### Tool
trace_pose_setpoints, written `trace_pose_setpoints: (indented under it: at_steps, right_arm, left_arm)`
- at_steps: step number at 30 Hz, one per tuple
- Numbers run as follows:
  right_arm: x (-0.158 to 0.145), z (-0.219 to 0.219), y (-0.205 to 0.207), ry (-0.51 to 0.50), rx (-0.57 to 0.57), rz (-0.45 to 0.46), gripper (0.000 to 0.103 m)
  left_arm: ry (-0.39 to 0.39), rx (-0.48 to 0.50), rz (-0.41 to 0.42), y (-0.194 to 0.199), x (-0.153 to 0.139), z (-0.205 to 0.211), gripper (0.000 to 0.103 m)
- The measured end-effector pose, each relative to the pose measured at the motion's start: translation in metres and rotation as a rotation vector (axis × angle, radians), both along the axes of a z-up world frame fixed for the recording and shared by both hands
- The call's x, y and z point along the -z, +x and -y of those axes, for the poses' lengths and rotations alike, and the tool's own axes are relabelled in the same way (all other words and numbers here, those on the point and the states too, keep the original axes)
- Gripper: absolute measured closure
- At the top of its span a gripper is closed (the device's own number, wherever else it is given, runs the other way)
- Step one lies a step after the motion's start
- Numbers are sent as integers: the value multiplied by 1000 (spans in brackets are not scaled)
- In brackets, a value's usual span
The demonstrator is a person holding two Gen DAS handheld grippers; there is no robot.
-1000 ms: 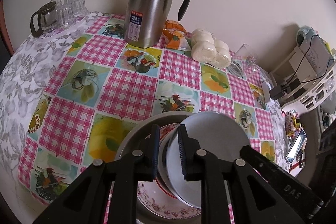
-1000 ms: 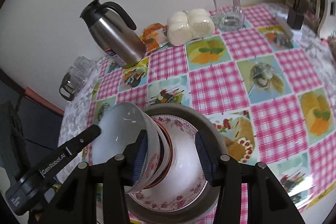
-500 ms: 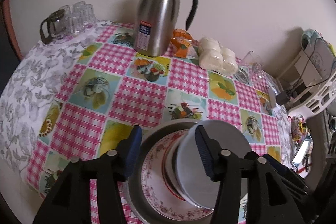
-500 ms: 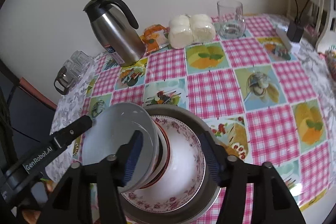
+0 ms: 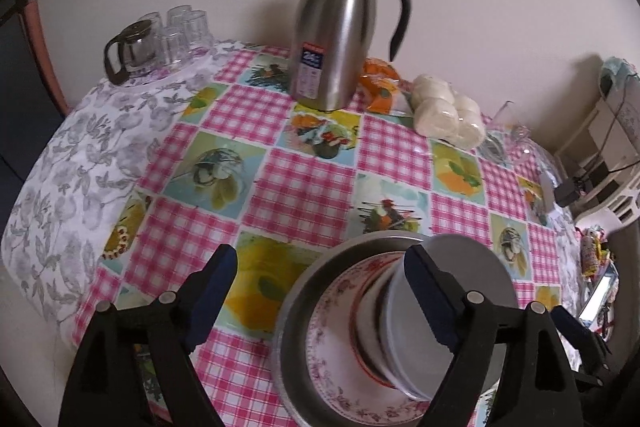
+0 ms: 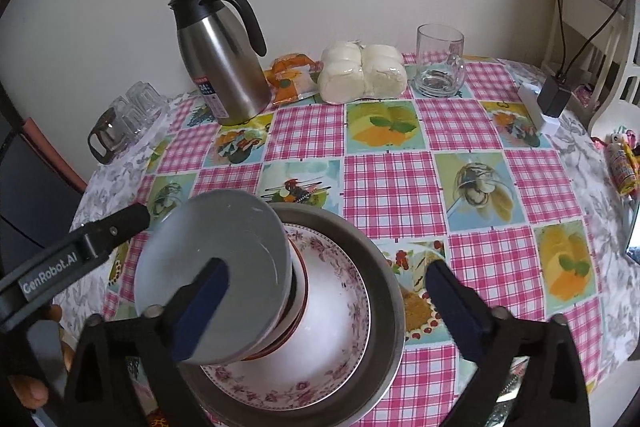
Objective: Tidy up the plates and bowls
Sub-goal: 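Lower the round bowl onto the square bowl and open both tools, then withdraw both tools up from the stacked basin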
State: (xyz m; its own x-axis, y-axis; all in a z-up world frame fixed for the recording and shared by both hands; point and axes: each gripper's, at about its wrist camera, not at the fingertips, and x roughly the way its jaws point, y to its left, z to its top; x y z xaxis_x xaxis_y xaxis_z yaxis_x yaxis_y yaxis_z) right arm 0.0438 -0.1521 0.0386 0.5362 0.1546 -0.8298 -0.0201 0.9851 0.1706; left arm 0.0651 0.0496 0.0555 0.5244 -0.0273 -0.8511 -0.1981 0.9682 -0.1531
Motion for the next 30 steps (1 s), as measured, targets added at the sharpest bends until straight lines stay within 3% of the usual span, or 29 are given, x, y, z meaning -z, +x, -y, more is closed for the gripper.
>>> trace_pose_setpoints:
  at_steps: [5, 7, 15, 30]
  right_arm:
    - [-2, 2, -4, 6, 0, 11, 0]
    - [-2, 2, -5, 7, -1, 15, 0]
    - [-1, 5, -6, 8, 10, 10, 0]
    - [-3, 4, -13, -5, 7, 19, 0]
  left_arm:
    - [22, -13, 17, -3, -1, -3, 14]
    - [37, -19, 16, -2, 0, -3, 2]
    - [80, -4, 12, -3, 2, 1, 1]
    - [81, -24, 24, -14, 2, -5, 1]
